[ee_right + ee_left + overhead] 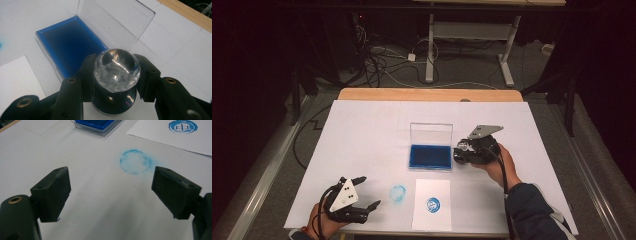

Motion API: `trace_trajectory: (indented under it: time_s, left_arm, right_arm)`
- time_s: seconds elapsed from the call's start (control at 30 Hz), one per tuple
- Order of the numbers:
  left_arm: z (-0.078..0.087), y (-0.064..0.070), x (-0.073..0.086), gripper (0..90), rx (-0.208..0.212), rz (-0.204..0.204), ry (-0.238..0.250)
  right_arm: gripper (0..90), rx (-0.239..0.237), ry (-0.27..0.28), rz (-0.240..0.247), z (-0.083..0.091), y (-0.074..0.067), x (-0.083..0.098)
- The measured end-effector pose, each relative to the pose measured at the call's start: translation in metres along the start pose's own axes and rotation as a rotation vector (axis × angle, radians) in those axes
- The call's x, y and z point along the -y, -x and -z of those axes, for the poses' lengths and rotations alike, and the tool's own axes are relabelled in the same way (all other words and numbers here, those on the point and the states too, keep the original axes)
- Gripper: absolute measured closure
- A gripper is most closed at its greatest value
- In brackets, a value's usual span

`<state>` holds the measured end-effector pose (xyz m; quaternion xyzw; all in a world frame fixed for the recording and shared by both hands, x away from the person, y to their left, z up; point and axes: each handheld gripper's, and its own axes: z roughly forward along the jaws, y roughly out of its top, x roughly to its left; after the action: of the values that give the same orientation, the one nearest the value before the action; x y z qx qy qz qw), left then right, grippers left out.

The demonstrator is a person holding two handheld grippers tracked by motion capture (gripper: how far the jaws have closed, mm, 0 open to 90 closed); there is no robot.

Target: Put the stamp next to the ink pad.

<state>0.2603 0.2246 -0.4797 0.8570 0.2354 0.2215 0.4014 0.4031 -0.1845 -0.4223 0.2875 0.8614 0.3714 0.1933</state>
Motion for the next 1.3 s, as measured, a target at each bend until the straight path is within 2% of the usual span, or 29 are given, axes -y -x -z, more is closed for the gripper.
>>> trace_trajectory:
  time_s: [0.5, 1.0, 1.3]
  left_arm:
    - [-0.001, 0.001, 0.0, 15.0, 0.007, -0.007, -0.006]
    - [-0.002, 0.001, 0.0, 15.0, 0.008, -0.011, -0.013]
    - [-0.002, 0.001, 0.0, 15.0, 0.01, -0.013, -0.018]
  right_arm:
    - [56.8, -0.004, -0.005, -0.03, -0.008, 0.002, 0.01]
    - [56.7, 0.002, -0.034, -0.009, -0.015, -0.001, 0.015]
    - [56.4, -0.002, -0.026, -0.024, -0.016, 0.001, 0.017]
